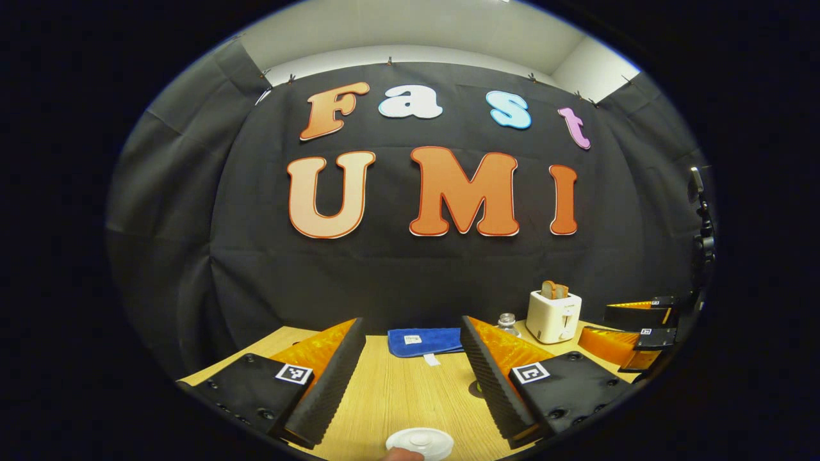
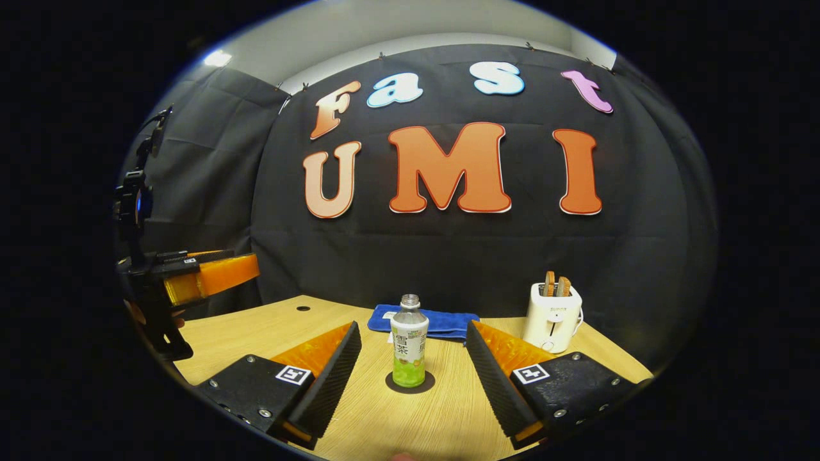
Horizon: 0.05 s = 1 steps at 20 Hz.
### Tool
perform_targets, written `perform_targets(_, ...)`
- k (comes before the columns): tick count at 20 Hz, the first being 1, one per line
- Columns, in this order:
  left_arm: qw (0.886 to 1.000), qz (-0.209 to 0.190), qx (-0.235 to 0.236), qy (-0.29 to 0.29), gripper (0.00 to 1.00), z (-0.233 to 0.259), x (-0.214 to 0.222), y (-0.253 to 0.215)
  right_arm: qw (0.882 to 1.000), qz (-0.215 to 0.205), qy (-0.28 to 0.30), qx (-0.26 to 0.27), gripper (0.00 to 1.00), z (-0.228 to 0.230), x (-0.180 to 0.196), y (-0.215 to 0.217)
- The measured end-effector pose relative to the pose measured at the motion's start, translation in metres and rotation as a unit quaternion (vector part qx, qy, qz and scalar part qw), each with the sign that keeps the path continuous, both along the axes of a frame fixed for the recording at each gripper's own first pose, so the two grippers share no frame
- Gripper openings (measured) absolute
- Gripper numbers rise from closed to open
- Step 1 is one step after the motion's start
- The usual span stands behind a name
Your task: Open the teacup lid with one hand, grasp the water bottle and pour water into the teacup with the other hand; after pouring, place the water bottle on the coaster and then close the teacup lid.
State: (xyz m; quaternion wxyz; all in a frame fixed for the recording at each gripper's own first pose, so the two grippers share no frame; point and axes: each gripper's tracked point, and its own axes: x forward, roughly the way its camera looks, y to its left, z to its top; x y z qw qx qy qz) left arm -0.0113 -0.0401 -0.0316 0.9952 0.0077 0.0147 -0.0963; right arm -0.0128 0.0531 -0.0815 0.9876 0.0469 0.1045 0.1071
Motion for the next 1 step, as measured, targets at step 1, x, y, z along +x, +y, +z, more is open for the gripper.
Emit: perform_targets(1,1.0,0.004,0.003,0.0,0.98,-0.0017,0.0005,0.0014,1.0,-0.001,-0.002,-0.001,0.99,0.0011,0.0001,-0.0004)
